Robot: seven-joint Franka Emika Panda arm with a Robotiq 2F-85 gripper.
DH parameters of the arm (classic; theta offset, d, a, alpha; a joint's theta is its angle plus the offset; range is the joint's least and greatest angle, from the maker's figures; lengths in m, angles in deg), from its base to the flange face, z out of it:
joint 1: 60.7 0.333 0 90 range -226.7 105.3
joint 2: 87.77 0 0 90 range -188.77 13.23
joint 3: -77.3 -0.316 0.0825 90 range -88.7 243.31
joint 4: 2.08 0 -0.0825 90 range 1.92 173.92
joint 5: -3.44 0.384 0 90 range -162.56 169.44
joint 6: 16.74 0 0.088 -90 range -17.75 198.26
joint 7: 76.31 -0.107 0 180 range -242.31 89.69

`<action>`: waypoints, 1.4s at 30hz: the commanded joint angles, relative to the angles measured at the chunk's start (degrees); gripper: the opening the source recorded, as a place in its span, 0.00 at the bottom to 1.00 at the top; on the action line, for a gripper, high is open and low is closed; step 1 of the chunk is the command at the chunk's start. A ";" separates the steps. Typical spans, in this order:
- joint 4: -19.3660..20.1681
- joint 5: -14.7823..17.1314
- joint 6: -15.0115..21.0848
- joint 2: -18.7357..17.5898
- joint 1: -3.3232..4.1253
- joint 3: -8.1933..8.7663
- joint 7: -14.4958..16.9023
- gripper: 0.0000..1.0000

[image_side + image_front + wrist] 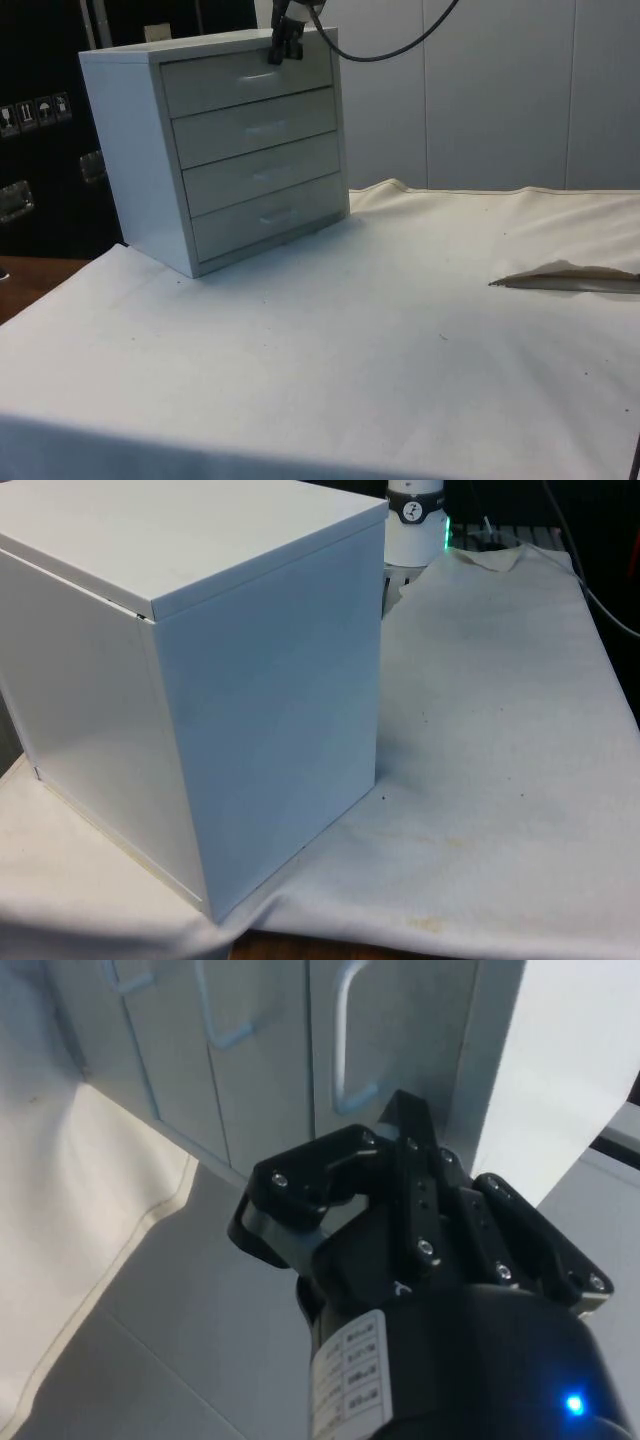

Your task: Open the drawer, then close it.

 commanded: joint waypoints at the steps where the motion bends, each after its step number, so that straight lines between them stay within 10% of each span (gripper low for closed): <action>1: 0.17 1.38 0.06 0.46 0.23 -0.23 0.80 0.00; 42: 7.85 0.80 -13.58 20.40 0.00 -12.03 -6.88 0.00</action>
